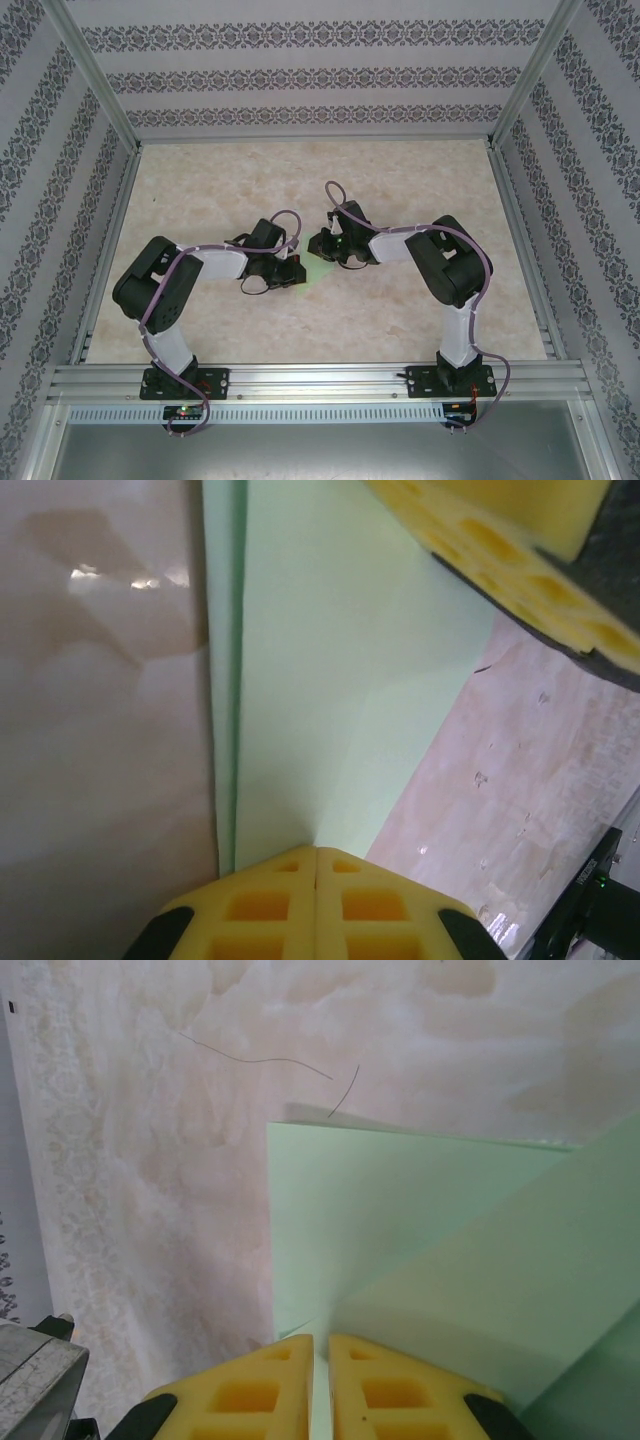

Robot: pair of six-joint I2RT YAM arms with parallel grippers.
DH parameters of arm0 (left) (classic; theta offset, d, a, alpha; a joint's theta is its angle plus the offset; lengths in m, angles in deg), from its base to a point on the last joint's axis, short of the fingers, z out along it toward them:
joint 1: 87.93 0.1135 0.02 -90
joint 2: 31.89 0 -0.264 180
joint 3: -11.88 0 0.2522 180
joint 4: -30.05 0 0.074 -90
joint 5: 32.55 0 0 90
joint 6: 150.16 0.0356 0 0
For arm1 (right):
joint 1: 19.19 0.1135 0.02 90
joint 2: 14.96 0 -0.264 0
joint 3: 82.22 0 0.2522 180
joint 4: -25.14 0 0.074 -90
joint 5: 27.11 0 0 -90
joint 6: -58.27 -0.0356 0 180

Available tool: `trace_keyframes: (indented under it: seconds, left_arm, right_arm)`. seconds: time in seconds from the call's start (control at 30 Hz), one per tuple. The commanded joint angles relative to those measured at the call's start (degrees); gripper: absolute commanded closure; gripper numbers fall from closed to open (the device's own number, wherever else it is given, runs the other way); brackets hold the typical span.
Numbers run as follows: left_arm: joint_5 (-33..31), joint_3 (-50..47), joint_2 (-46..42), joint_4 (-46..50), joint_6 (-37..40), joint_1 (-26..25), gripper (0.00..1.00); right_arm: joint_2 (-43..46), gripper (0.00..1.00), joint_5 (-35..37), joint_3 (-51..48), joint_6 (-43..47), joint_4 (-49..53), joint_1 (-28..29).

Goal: Fold a paper plane with a square sheet of paper (pick it up from the middle)
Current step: Fourth fold the wing at the center of the table.

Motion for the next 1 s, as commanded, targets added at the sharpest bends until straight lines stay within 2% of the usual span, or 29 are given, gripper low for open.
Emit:
trace_keyframes:
  seconds: [0.0,0.13,0.37,0.53,0.73,0.97]
  left_arm:
    - [2.63,4.37,0.01,3.71,2.85,-0.09,0.92]
    - [5.20,7.01,2.80,1.85,2.02,0.07,0.91]
    - [2.57,4.52,7.13,3.09,2.45,0.15,0.92]
    - [3.92,-1.65,5.91,2.68,2.32,0.15,0.92]
    - [6.70,-8.10,0.52,4.27,3.11,-0.02,0.91]
    - [8.01,-13.90,-0.59,3.46,2.23,-0.15,0.91]
  right_arm:
    - [-2.94,0.87,2.55,-1.93,0.34,1.69,-0.09]
    - [-3.23,0.87,2.64,-2.20,0.14,1.36,0.00]
    - [-3.69,0.87,2.92,-2.41,-0.64,0.80,0.07]
    - [-3.77,0.87,3.56,-2.01,-0.59,1.16,-0.11]
    - [-4.00,0.87,3.93,-1.86,-0.84,1.11,-0.27]
    - [-4.04,0.87,3.60,-1.70,-0.88,0.90,-0.28]
